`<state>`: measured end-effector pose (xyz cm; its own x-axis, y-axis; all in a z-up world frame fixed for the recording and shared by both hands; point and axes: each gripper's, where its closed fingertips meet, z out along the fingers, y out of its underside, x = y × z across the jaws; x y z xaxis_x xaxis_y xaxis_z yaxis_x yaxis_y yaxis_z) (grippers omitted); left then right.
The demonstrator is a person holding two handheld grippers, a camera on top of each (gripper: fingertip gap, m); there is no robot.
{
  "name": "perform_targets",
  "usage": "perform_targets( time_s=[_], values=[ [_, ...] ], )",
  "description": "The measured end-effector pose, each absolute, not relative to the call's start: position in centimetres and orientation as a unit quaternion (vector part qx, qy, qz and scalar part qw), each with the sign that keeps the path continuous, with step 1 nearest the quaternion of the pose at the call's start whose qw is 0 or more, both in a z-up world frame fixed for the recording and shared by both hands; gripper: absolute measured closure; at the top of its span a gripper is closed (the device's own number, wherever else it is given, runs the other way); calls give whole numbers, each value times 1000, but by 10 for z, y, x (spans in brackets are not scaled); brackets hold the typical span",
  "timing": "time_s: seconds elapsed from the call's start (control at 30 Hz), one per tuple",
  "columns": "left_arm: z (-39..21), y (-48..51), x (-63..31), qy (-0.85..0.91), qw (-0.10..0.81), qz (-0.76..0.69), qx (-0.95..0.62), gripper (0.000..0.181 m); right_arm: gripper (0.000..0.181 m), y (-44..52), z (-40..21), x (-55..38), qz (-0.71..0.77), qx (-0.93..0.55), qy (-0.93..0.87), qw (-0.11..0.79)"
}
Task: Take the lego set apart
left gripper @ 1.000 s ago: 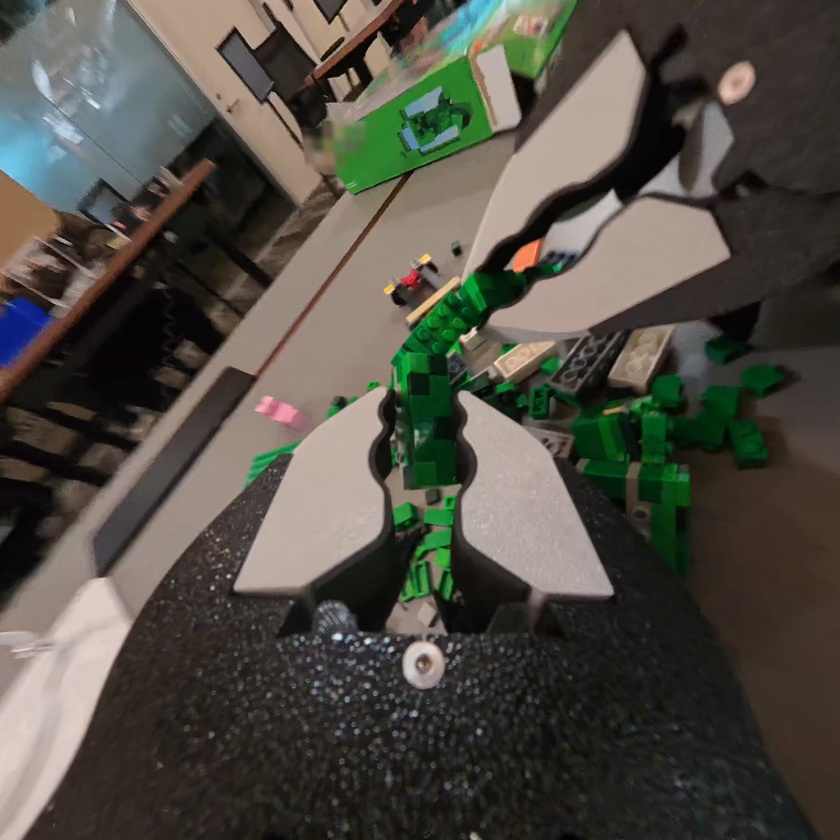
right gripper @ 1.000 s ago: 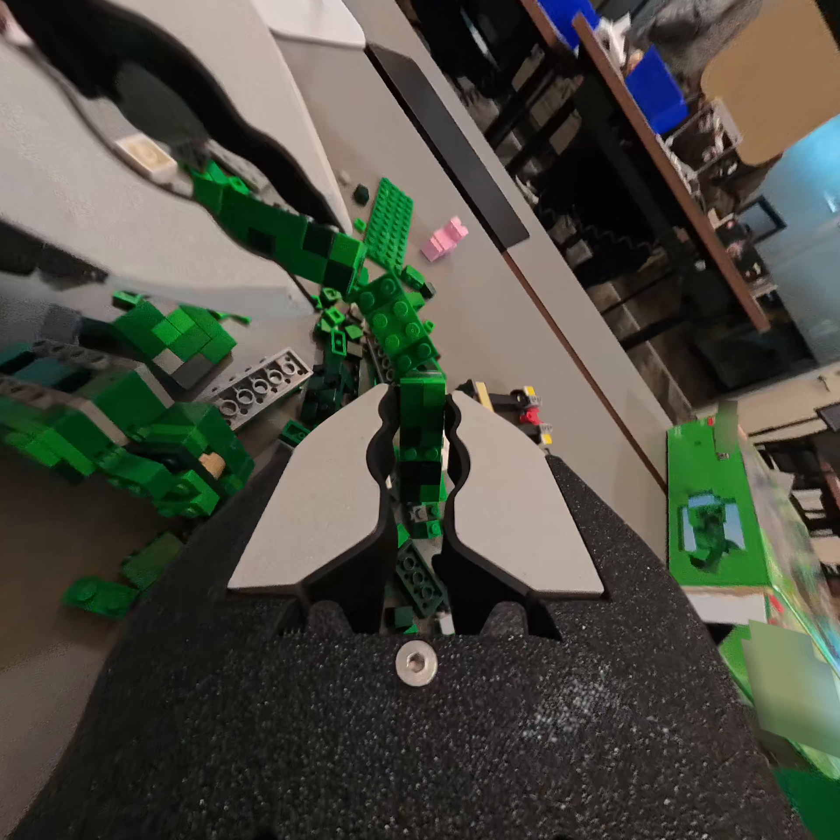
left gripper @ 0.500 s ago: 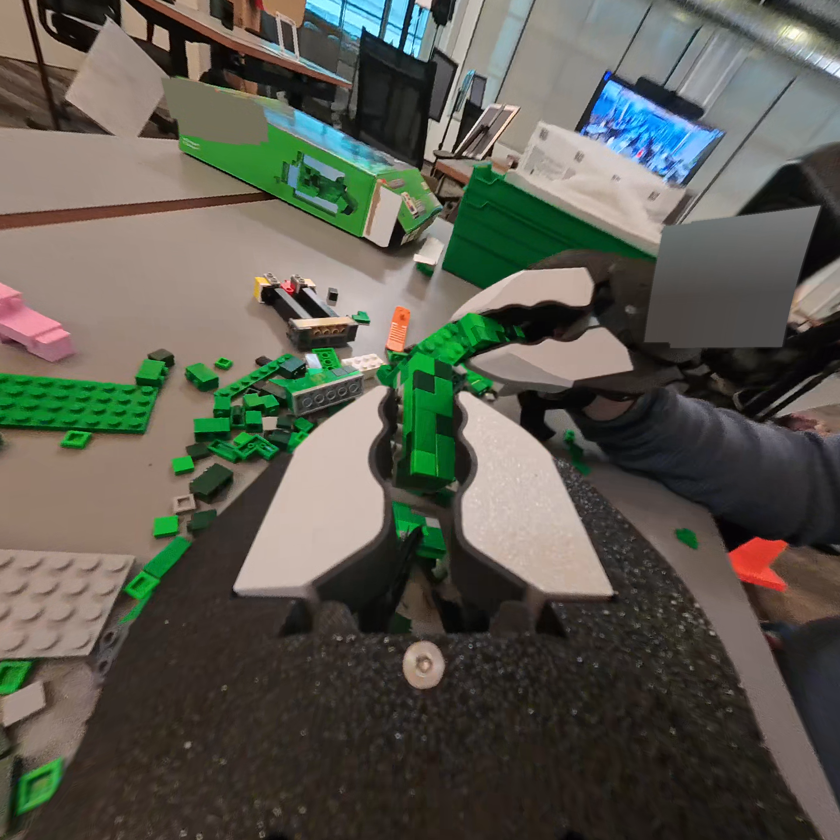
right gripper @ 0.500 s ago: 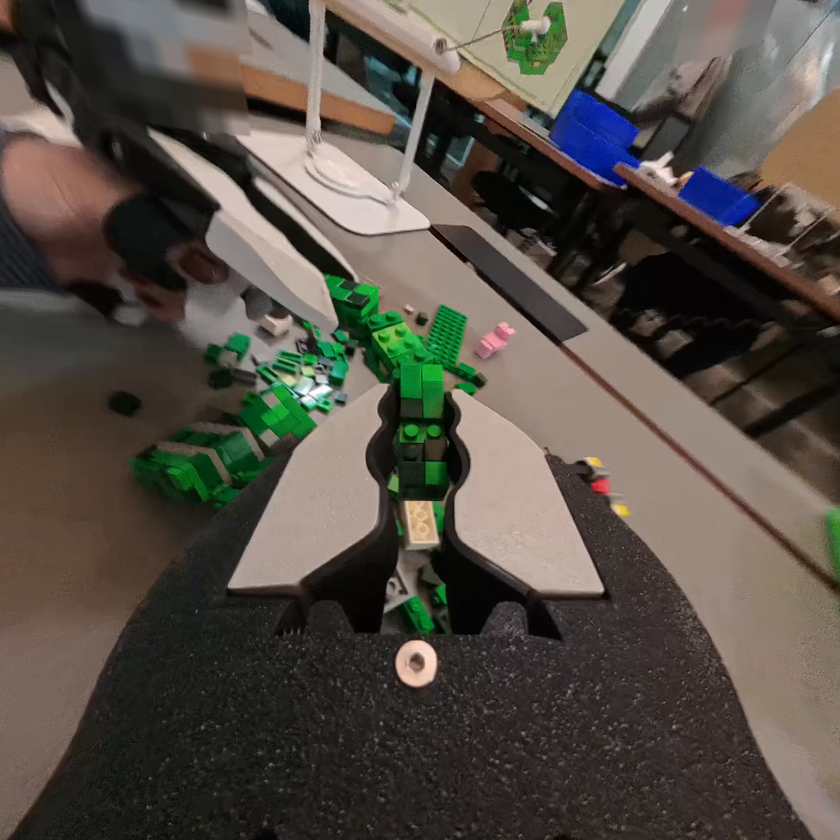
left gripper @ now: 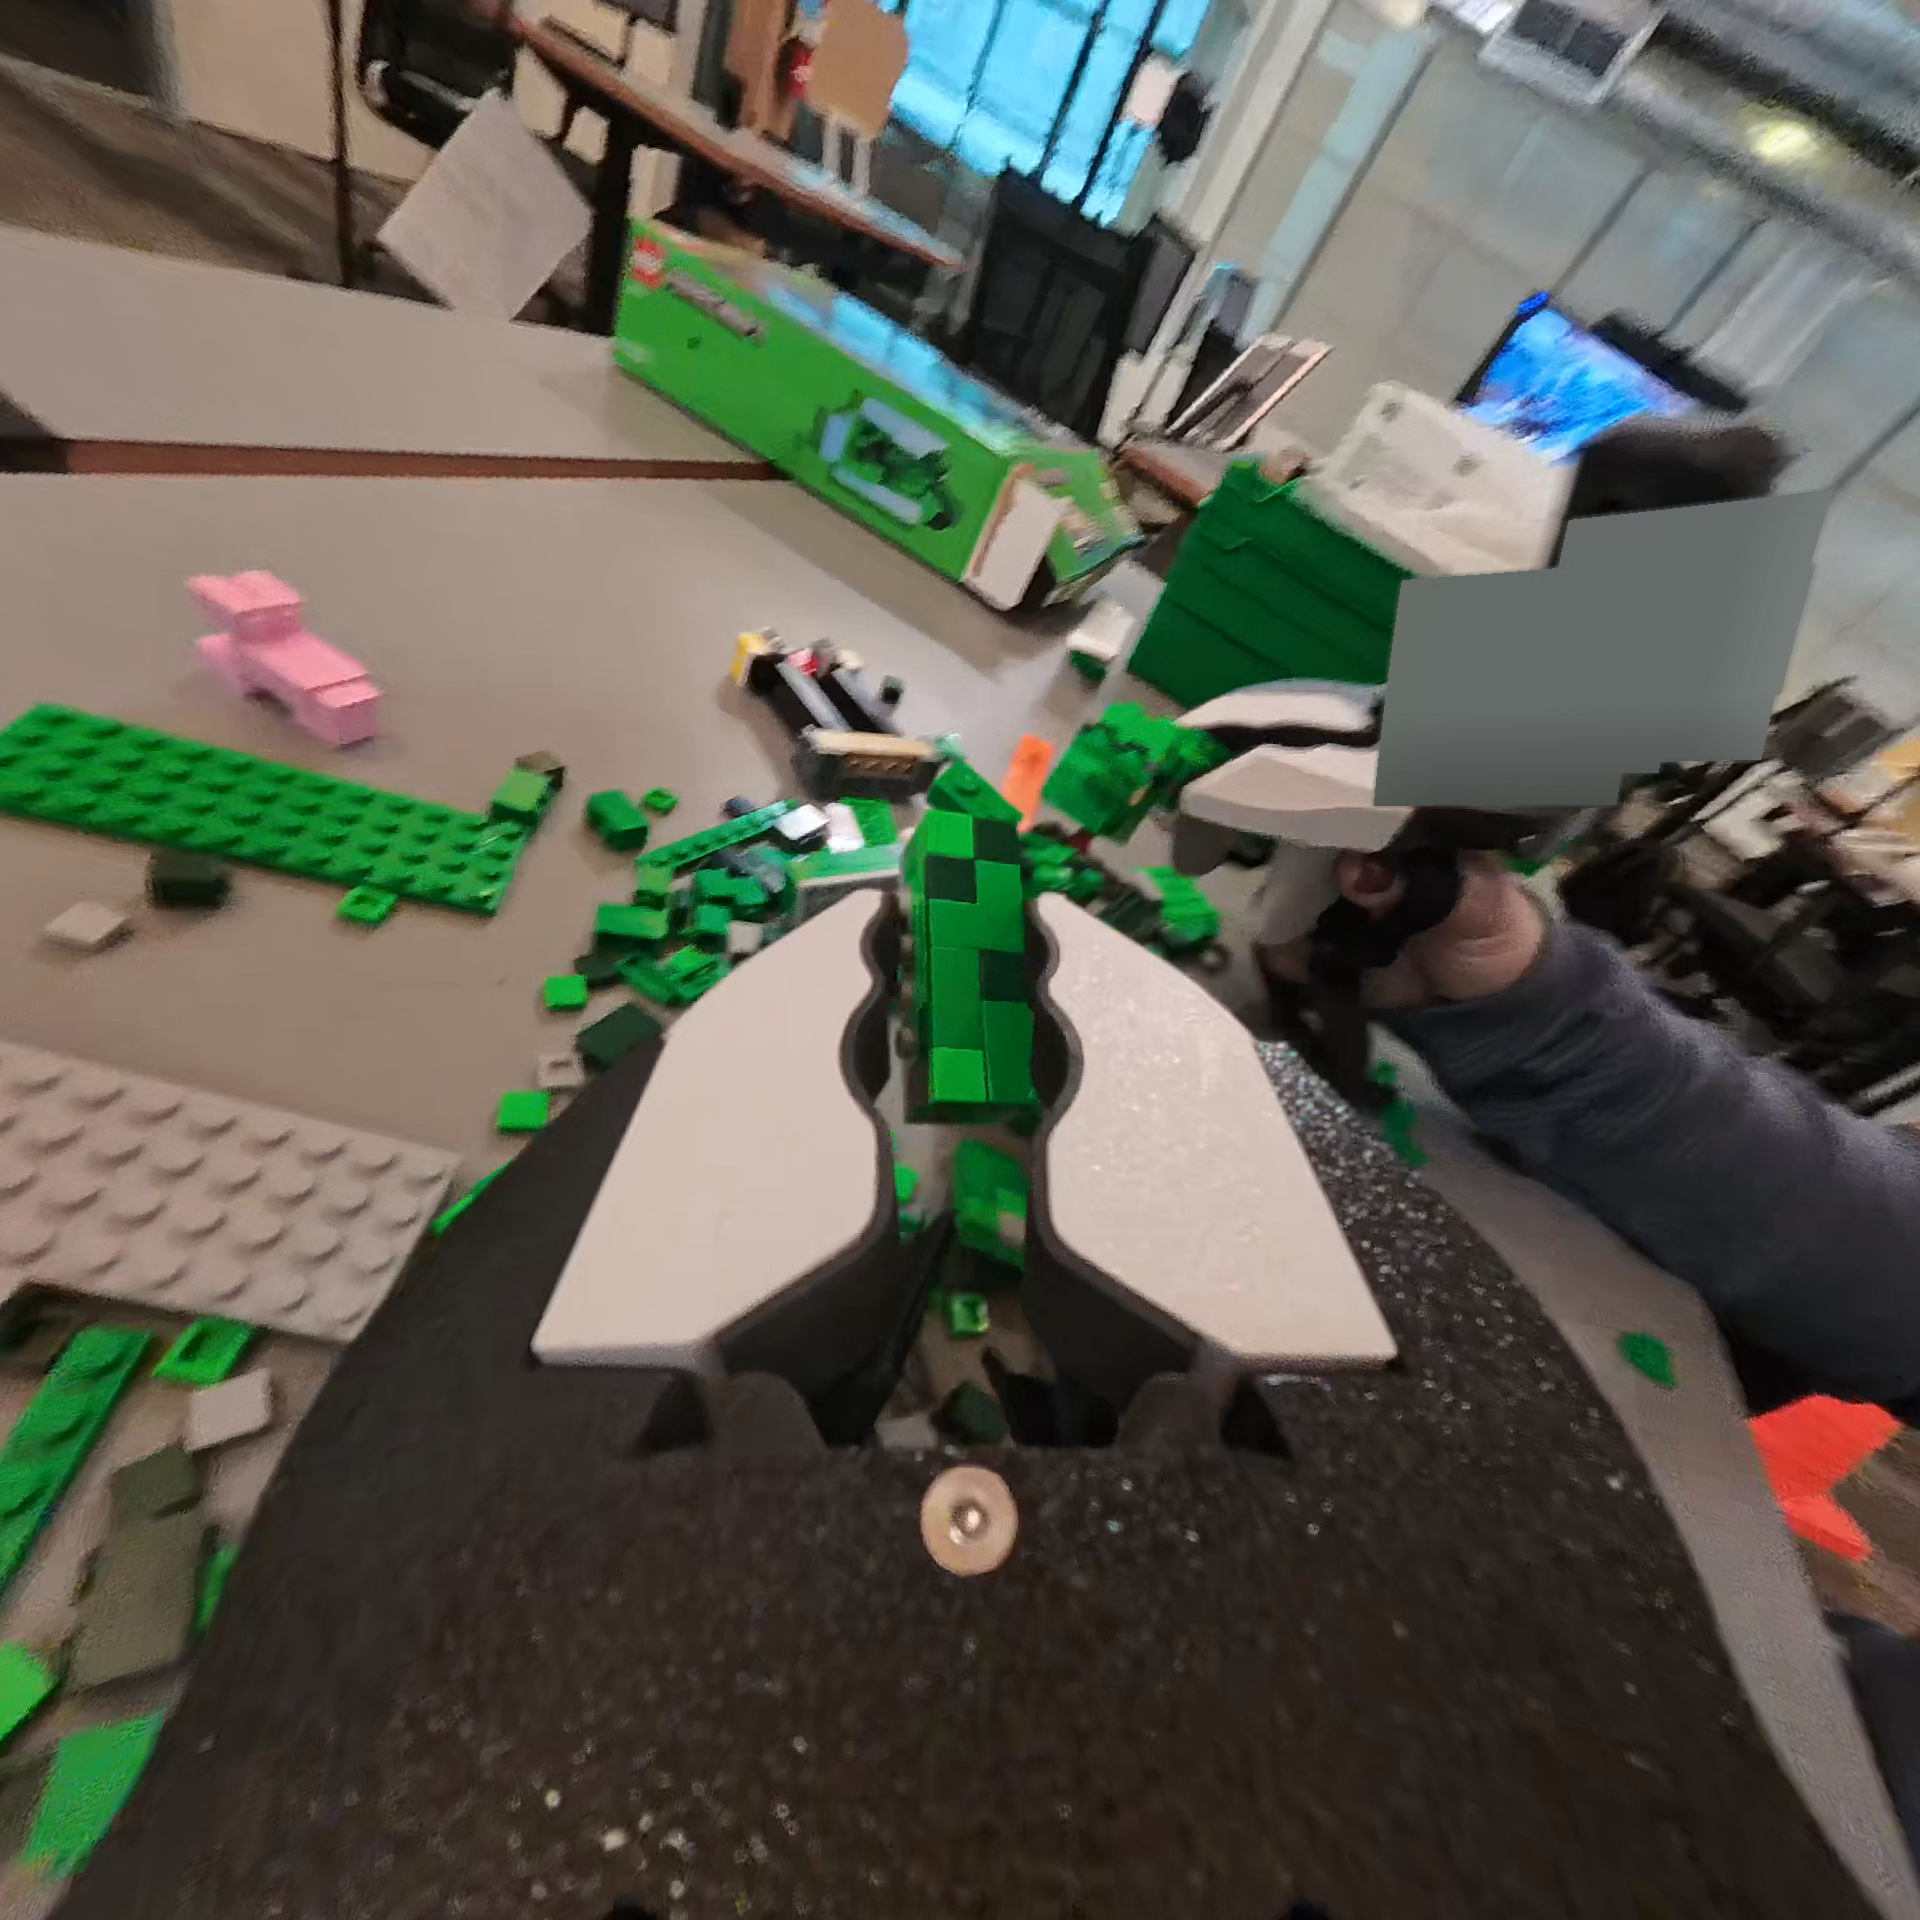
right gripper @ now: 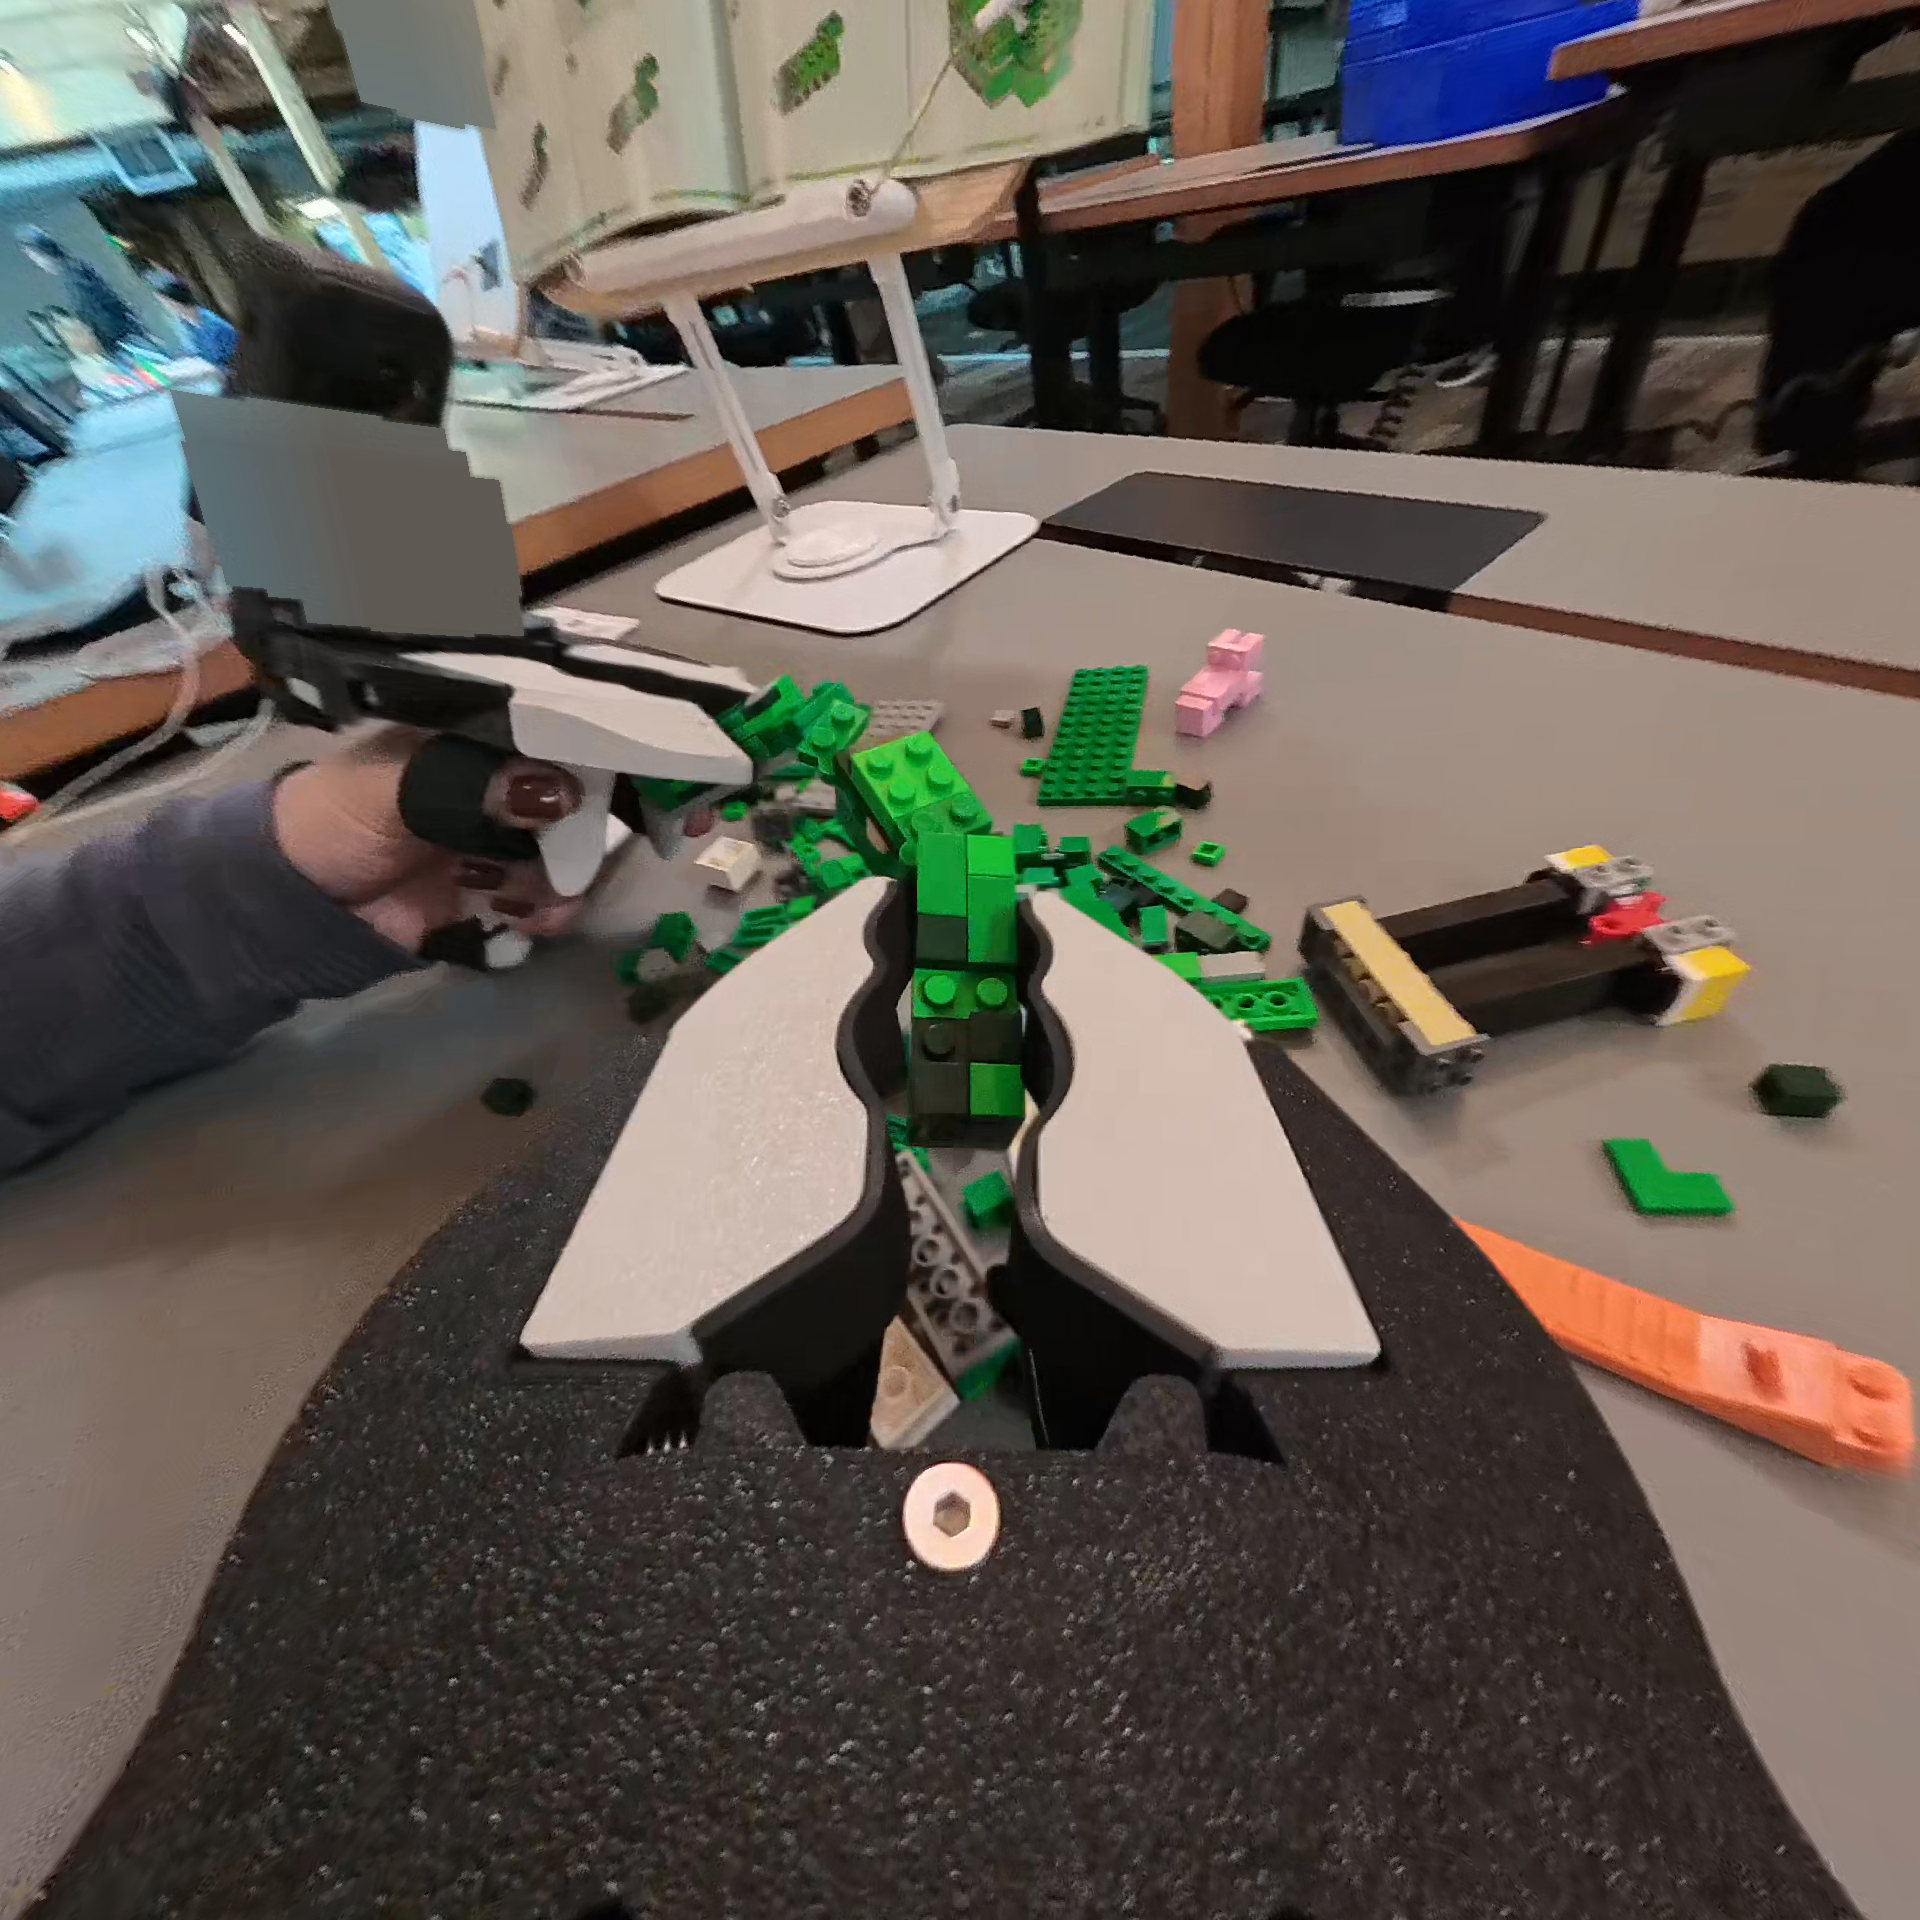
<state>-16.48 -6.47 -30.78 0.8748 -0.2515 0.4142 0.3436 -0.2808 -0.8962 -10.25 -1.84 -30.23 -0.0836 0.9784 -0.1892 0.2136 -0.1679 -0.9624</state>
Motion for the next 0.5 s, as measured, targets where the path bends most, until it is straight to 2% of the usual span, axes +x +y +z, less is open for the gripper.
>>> perform_targets(
  time_s=[0.13,0.33,0.5],
  values=[
    [-330,-64,-165,8,550,-154,-820,158,163,-16,-306,-102,445,-550,-569,418],
    [-339,-62,-142,107,527,-94,-838,129,163,-31,-321,-107,335,-485,-664,460],
    [-336,-62,-127,220,534,8,-816,132,163,-53,-327,-107,288,-404,-728,473]
  ],
)
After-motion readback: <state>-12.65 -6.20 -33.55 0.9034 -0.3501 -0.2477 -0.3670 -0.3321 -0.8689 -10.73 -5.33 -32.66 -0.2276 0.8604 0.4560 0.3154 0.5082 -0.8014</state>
